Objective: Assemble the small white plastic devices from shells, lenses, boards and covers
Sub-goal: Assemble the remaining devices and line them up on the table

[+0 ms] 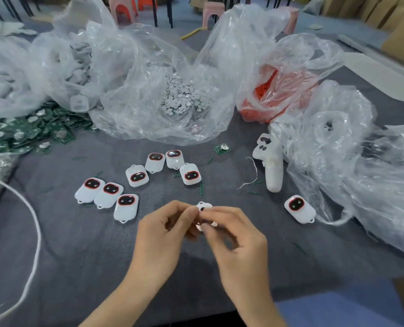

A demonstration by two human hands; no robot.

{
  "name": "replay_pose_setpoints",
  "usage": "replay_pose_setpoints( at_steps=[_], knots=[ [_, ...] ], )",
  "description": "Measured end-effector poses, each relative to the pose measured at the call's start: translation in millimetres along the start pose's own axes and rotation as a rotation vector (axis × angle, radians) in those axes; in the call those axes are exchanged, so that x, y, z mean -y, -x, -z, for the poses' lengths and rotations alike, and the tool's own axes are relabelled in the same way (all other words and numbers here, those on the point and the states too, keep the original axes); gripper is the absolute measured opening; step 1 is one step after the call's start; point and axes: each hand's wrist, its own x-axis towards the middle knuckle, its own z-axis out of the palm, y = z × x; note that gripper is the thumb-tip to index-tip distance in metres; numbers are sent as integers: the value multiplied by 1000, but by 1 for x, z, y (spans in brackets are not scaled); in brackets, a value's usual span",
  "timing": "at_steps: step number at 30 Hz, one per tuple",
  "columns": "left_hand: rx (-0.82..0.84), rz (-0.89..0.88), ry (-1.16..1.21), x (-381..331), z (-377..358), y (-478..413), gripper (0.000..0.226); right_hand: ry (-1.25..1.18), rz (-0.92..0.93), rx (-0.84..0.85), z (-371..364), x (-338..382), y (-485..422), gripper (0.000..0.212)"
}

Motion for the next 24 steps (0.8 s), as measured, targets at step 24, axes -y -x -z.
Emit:
replay_pose_setpoints(
  at_steps=[24],
  knots=[
    [244,-240,-686,37,2,-19,70,591,94,673,25,-13,-64,18]
  ],
)
